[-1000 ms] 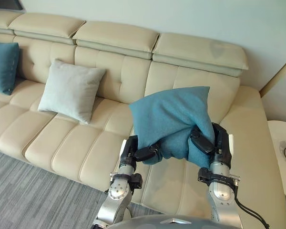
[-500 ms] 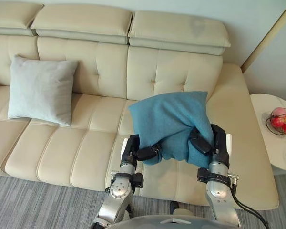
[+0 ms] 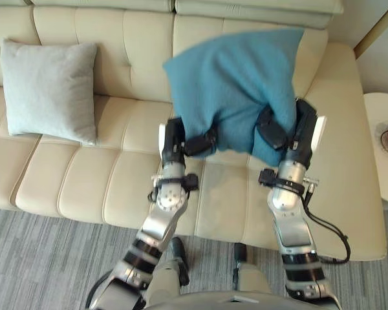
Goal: Pick up cushions and gather them together orderly.
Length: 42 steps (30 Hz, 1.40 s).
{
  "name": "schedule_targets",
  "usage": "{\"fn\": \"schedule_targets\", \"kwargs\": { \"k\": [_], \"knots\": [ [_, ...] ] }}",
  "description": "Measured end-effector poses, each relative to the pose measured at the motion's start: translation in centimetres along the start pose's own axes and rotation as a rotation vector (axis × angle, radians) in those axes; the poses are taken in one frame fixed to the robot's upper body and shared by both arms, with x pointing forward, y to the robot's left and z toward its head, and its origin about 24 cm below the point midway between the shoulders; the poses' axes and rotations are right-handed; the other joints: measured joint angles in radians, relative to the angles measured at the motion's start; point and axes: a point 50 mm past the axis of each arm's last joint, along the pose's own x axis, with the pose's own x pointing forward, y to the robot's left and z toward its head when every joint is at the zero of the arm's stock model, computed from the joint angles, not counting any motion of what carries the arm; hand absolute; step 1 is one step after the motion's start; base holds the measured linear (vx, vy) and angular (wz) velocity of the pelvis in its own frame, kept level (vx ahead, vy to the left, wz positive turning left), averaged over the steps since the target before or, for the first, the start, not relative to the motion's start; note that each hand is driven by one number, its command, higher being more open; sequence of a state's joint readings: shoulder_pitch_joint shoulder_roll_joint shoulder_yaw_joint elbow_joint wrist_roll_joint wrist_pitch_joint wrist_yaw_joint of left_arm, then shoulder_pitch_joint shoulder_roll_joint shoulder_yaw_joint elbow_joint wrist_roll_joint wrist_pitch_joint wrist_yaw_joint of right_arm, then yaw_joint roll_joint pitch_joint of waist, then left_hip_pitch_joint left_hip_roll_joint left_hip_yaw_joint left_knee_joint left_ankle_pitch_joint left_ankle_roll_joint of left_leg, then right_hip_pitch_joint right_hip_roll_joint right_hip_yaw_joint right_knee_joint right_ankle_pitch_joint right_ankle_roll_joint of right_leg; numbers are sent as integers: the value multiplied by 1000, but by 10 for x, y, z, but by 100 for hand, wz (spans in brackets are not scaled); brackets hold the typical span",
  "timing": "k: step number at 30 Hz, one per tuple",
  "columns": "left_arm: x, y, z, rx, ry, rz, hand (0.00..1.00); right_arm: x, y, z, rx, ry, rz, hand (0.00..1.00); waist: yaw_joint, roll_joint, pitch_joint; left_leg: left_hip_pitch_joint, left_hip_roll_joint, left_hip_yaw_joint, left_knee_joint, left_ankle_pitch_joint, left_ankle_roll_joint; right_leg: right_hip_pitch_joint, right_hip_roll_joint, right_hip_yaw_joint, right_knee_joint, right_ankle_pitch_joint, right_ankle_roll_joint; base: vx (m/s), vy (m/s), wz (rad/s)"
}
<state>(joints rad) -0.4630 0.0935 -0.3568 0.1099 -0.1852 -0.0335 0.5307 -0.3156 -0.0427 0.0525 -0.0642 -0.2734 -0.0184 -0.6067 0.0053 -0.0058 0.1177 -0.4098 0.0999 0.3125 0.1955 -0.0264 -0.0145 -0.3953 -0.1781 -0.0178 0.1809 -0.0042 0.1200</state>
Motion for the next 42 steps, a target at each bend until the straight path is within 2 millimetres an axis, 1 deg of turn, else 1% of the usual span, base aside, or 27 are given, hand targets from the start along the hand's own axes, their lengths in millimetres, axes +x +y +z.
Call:
{"fn": "schedule_targets", "kwargs": {
  "k": [1,2,3,4,7,8,11,12,13,15,18,19,22,24,28,30,32,33,34,36,37,38,39,40,42],
  "knots": [
    [22,-7,20,25,-74,-9,0,19,3,12,16,-54,-47,0,-1,3,25,-31,2,-6,9,8,1,-27,0,-3,8,0,0,-87,-17,11],
    [36,-10,35,49,-128,-17,100,33,6,22,29,-88,-73,0,-2,2,43,-56,3,-9,11,17,1,-50,1,-3,8,2,2,-102,-21,8],
    [37,-11,37,51,-134,-18,100,34,6,23,31,-92,-76,0,-2,3,44,-59,3,-9,11,19,1,-52,1,-3,8,2,3,-83,-20,4],
    [54,-14,58,82,-199,-22,100,51,9,34,46,-126,-106,100,-2,4,71,-90,5,-11,11,33,1,-83,2,-3,8,6,7,-69,-19,2],
    [78,-21,84,131,-261,-16,100,76,16,44,81,-114,-137,100,-2,10,112,-135,15,-14,5,57,-1,-130,11,-3,5,26,-1,-51,-18,-2],
    [86,-23,93,142,-277,-11,100,85,17,47,89,-107,-151,100,-2,10,134,-142,16,-16,-6,68,-2,-143,13,-3,5,32,-3,-39,-21,-2],
    [100,-26,112,156,-304,9,100,104,20,55,103,-87,-174,100,-3,13,170,-176,18,-15,-29,93,-3,-184,20,-2,-2,52,-8,-12,-8,-3],
    [108,-27,123,160,-320,21,100,115,22,58,120,-55,-178,100,-4,13,199,-195,21,-15,-43,106,-6,-207,26,-2,-9,66,-9,0,-15,-6],
    [111,-27,128,154,-323,23,100,121,24,57,142,-11,-179,100,-4,13,216,-210,24,-14,-57,118,-6,-223,30,-3,-22,78,-10,12,-13,-5],
    [115,-26,125,162,-294,21,100,126,27,53,165,39,-169,100,-4,14,230,-232,29,-14,-61,123,-8,-244,37,-3,-26,86,-10,32,-17,-5],
    [119,-24,114,162,-237,23,100,133,31,49,161,84,-130,100,-6,14,261,-247,39,-15,-61,127,-11,-259,44,-8,-26,94,-13,44,-20,-2],
    [120,-25,106,148,-197,21,100,138,31,49,167,104,-109,100,-7,14,271,-267,41,-18,-61,133,-12,-277,47,-12,-26,94,-13,42,-18,5],
    [122,-24,98,145,-151,-6,100,151,34,61,185,103,-43,100,-9,13,330,-300,50,-26,-61,144,-15,-301,56,-27,-26,98,-18,54,-23,7],
    [122,-24,95,147,-140,-15,100,152,34,62,185,101,-33,100,-9,13,339,-305,53,-29,-61,146,-15,-305,59,-32,-26,98,-18,59,-18,6],
    [117,-24,82,124,-126,-40,100,152,35,59,146,98,-7,100,-12,13,340,-296,56,-29,-61,147,-15,-298,61,-36,-18,98,-18,89,-15,0],
    [111,-21,70,92,-106,-33,100,150,34,54,138,108,-7,100,-13,13,340,-286,57,-29,-61,147,-15,-288,61,-37,-18,98,-18,75,-12,0],
    [102,-16,52,72,-62,-19,100,146,31,42,121,130,-9,100,-11,13,340,-268,58,-28,-61,147,-15,-272,62,-37,-16,97,-19,101,-19,0],
    [96,-10,39,74,-30,-9,100,140,27,31,109,147,-11,100,-9,13,340,-254,59,-29,-61,147,-15,-257,62,-39,-14,97,-19,83,-17,1],
    [95,-9,36,74,-22,-6,100,138,25,28,106,151,-13,100,-9,13,340,-250,59,-29,-61,146,-15,-254,62,-40,-12,96,-19,77,-18,2],
    [82,4,16,71,21,18,100,120,11,9,94,159,-27,100,-4,13,340,-223,60,-29,-61,147,-15,-243,61,-49,20,91,-24,77,-27,1],
    [81,5,15,70,22,21,100,119,9,8,93,158,-29,100,-4,13,340,-221,60,-29,-61,147,-15,-241,61,-51,22,90,-26,42,-22,3],
    [78,8,12,69,25,26,100,113,4,2,90,162,-36,100,-4,13,340,-214,59,-30,-61,147,-16,-237,58,-58,33,83,-35,49,-42,9],
    [73,14,8,68,26,33,100,104,-4,-7,83,172,-48,100,-2,13,340,-197,55,-31,-67,147,-16,-228,54,-63,48,70,-36,29,-30,12],
    [70,17,7,67,23,36,100,99,-9,-12,80,179,-56,100,-2,13,340,-184,53,-32,-71,147,-17,-220,52,-64,57,60,-36,36,-53,14],
    [59,26,3,55,16,50,100,78,-24,-28,62,200,-80,100,2,13,338,-142,41,-33,-78,147,-21,-198,38,-68,101,23,-38,14,-59,11]
  ]
}}
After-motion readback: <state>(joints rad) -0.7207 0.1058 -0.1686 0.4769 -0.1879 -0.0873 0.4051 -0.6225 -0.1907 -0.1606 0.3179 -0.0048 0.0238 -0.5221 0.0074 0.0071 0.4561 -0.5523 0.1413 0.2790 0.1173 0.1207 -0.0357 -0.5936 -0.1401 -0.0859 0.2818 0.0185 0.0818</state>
